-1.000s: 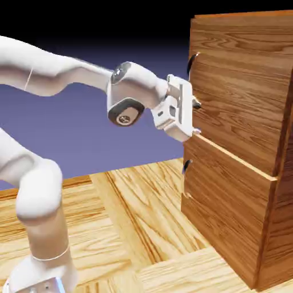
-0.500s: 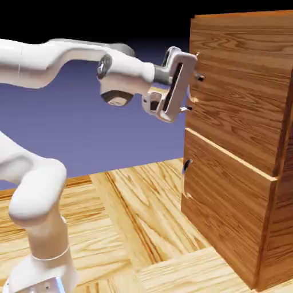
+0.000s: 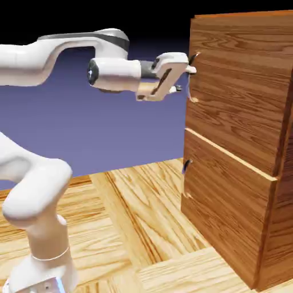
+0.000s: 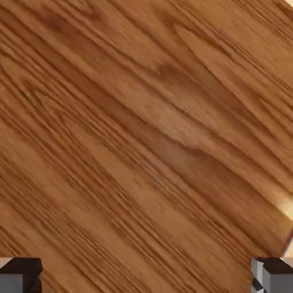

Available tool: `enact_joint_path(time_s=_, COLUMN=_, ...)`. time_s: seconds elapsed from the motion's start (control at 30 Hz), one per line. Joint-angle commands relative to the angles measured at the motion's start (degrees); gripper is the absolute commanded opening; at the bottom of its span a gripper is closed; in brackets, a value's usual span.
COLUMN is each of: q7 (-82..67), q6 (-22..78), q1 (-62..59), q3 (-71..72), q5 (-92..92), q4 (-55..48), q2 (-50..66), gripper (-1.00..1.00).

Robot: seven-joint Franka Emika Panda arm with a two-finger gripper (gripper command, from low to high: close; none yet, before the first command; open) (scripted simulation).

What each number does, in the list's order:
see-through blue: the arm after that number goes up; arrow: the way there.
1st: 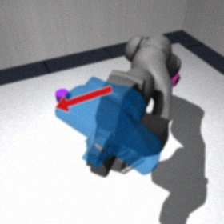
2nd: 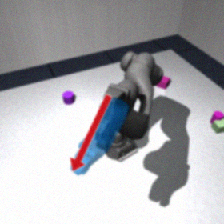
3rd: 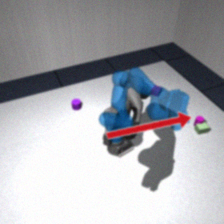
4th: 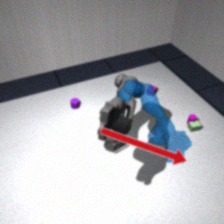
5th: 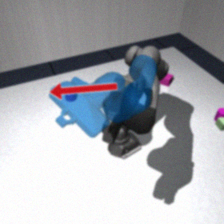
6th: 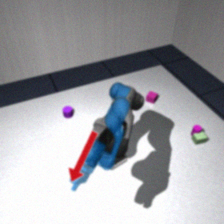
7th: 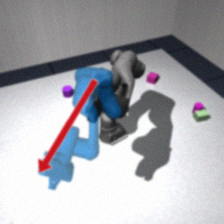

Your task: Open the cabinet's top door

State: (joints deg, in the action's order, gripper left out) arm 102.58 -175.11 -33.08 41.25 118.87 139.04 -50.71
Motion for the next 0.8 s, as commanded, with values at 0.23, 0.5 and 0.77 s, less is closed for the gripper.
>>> enact_joint_path(time_s=0.23, q7=10.1, q6=-0.2, q1=-5.7, q3=6.9, q5=19.9, q4=-3.7, q2=-3.0, gripper=0.00)
enact_joint_path(time_s=0.5, q7=14.0, q6=1.5, q1=-14.4, q3=13.5, q5=29.9, q4=-9.1, q2=-2.1, gripper=0.00)
enact_joint_path(time_s=0.77, q7=13.8, q6=5.1, q1=-12.4, q3=11.3, q5=28.1, q4=-7.3, q2=-1.0, gripper=-1.00)
